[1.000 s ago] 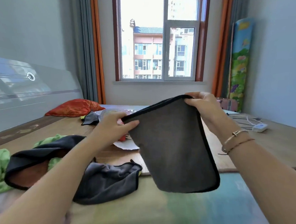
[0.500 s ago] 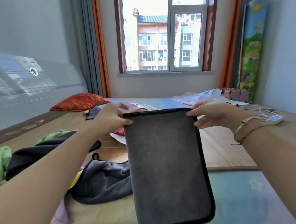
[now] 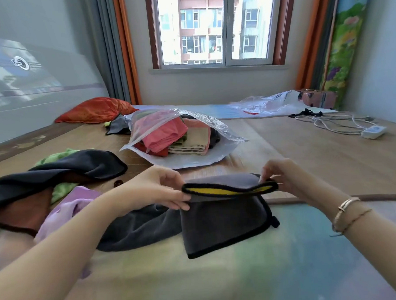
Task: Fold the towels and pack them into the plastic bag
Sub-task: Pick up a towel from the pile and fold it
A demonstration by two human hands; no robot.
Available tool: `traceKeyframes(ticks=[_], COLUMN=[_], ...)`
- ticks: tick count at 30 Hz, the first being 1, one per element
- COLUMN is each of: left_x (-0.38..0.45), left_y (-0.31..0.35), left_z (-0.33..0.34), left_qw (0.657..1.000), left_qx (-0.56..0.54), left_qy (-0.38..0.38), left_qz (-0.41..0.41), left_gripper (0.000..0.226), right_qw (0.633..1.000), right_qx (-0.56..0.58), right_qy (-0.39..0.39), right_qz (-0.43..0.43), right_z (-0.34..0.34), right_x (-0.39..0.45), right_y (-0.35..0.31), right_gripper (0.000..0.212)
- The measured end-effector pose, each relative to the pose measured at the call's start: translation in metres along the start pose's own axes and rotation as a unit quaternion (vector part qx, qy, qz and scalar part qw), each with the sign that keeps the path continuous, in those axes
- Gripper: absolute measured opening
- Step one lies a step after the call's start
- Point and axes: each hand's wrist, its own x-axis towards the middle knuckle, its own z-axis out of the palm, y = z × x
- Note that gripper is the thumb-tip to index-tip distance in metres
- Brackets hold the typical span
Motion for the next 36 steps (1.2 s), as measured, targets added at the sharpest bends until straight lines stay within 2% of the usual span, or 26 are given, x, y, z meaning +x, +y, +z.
traceKeyframes(ticks=[2,5,8,9,11,13,15,17,20,24,25,28,30,33,34,36], left_x=[-0.01,-0.017,-0.023,-0.024,-0.021,-0.015,-0.009,-0.005,-0.001,0.001,0.001,0.004,0.008,0.015,0.019,0.028], left_y=[-0.006,-0.018,-0.026,-0.028,-0.032,-0.037,-0.041,-0.046,-0.052,-0.053,-0.052,-0.052,-0.048,-0.032,-0.026,-0.015], left_z=[0.008,0.024,0.041,0.045,0.05,0.051,0.052,0.053,0.058,0.063,0.063,0.056,0.045,0.026,0.019,0.001], left_qw=[0.999,0.995,0.988,0.987,0.988,0.981,0.968,0.959,0.95,0.954,0.956,0.956,0.952,0.939,0.938,0.938], left_qx=[0.041,0.08,0.11,0.122,0.133,0.152,0.176,0.19,0.206,0.176,0.168,0.146,0.145,0.163,0.147,0.081], left_qy=[-0.023,-0.048,-0.076,-0.068,-0.005,0.088,0.153,0.176,0.189,0.199,0.201,0.219,0.245,0.29,0.306,0.336], left_qz=[-0.011,-0.038,-0.072,-0.079,-0.082,-0.082,-0.094,-0.115,-0.136,-0.136,-0.135,-0.127,-0.114,-0.088,-0.069,-0.033], left_gripper=[0.016,0.016,0.022,0.023,0.024,0.025,0.028,0.029,0.028,0.022,0.021,0.02,0.032,0.055,0.063,0.078], right_qw=[0.989,0.934,0.892,0.88,0.867,0.881,0.91,0.932,0.939,0.957,0.966,0.987,0.984,0.994,0.995,0.995], right_qx=[-0.149,-0.351,-0.447,-0.47,-0.493,-0.467,-0.398,-0.328,-0.3,-0.246,-0.209,0.015,0.115,0.104,0.095,0.057], right_qy=[0.025,0.038,0.039,0.043,0.063,0.076,0.098,0.119,0.121,0.074,0.059,0.01,-0.012,-0.006,-0.006,-0.015], right_qz=[0.001,-0.058,-0.064,-0.056,-0.028,0.016,0.066,0.095,0.113,0.137,0.144,0.16,0.134,0.037,-0.001,-0.075], right_z=[0.005,0.016,0.02,0.022,0.024,0.026,0.028,0.03,0.039,0.041,0.039,0.039,0.043,0.058,0.062,0.068], right_x=[-0.009,-0.019,-0.024,-0.024,-0.022,-0.018,-0.014,-0.011,-0.017,-0.021,-0.02,-0.023,-0.02,-0.011,-0.007,0.008], right_y=[0.013,0.028,0.037,0.039,0.042,0.044,0.044,0.044,0.041,0.041,0.042,0.031,0.016,-0.022,-0.036,-0.061], right_gripper=[0.02,0.015,0.02,0.029,0.051,0.077,0.094,0.096,0.093,0.079,0.069,0.013,0.011,0.008,0.014,0.038])
